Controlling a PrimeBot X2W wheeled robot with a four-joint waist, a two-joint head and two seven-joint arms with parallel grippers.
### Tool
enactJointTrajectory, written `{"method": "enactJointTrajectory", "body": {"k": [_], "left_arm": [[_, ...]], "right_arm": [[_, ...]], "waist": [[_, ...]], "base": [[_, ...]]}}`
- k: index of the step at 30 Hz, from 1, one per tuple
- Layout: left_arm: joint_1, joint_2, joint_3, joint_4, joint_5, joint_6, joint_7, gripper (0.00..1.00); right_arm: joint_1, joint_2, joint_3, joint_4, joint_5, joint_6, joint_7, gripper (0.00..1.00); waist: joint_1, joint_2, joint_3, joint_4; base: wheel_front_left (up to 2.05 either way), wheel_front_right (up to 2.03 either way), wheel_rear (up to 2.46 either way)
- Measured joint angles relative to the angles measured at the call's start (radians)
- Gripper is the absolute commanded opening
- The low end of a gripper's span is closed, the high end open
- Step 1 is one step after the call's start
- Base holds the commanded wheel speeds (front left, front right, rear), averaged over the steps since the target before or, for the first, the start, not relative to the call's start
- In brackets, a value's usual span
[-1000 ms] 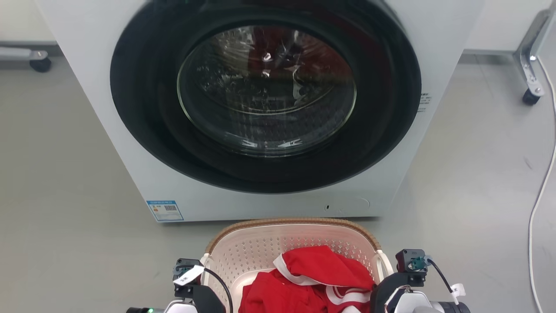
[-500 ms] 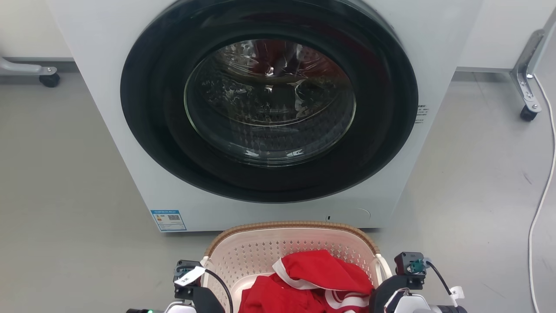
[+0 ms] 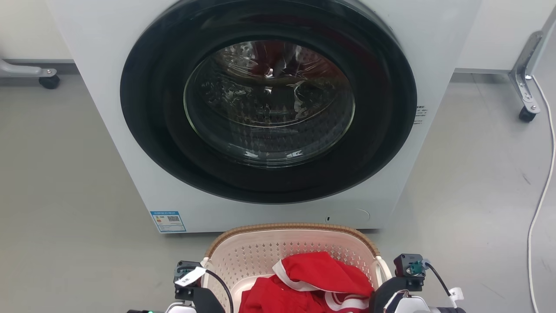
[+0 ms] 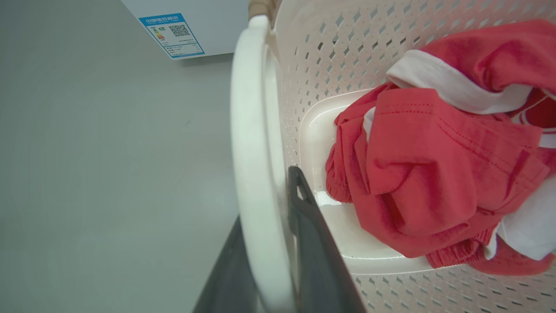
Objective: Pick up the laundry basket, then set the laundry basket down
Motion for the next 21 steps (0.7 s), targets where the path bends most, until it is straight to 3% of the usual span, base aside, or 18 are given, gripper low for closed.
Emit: {"method": "enactJointTrajectory", "body": {"k": [21], "left_arm": [[-0.023, 0.002, 0.003, 0.003, -0.035, 0.016, -0.025, 0.0]], "right_arm": [[-0.059, -0.001, 0.042, 0.007, 0.024, 0.0, -0.004, 0.0]], "waist": [[0.0, 0.0, 0.062, -0.004]], "base": [[0.0, 0.0, 0.0]]}}
